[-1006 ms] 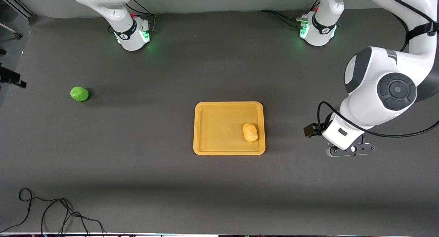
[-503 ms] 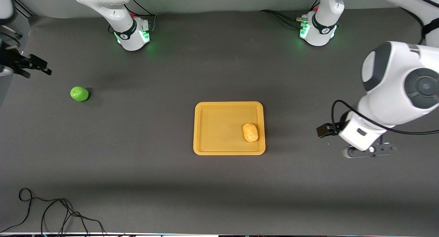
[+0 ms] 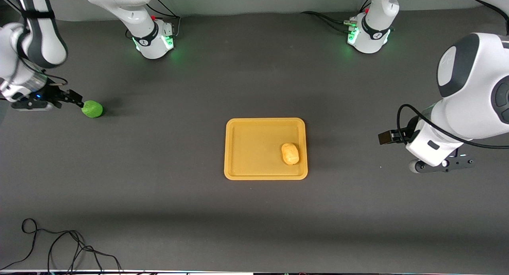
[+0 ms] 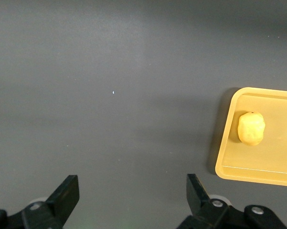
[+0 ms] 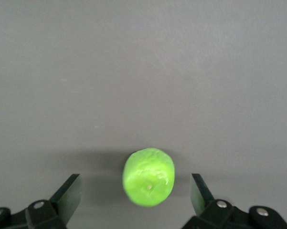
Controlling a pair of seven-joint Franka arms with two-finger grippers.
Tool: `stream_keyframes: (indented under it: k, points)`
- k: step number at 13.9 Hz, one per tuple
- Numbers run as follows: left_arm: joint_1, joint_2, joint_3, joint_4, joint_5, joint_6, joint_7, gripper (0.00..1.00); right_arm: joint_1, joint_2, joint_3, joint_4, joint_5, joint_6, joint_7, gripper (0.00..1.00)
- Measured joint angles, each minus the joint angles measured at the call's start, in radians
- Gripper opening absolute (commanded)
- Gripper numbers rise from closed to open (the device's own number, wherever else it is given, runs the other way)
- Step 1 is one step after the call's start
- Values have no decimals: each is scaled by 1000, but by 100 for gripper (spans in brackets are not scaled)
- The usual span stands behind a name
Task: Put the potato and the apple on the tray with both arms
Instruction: 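Grasp the green apple with the right gripper and lift it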
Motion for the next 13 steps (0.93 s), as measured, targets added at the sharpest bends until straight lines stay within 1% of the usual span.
stream_keyframes:
  k: [1,3,8,9,11,12,13]
  points:
    - [0,3,0,0,0,4,1,100,0,38,-8,-13,0,44,0,100]
    - [1,6,0,0,4,11,9,100,0,90,-13,-28,0,82,0,100]
    - [4,-17,0,3,9,19,20,100,0,159,-16,-29,0,102,0,100]
    - [6,-15,1,-1,9,40,33,100,0,176,-16,-29,0,118,0,98]
    - [18,-7,2,-24,14,106,119,100,0,207,-16,-29,3,137,0,86]
    - [22,-7,3,-45,29,127,166,100,0,218,-16,-29,4,143,0,73]
    - [29,-9,6,-68,53,146,207,100,0,225,-16,-28,5,144,0,54]
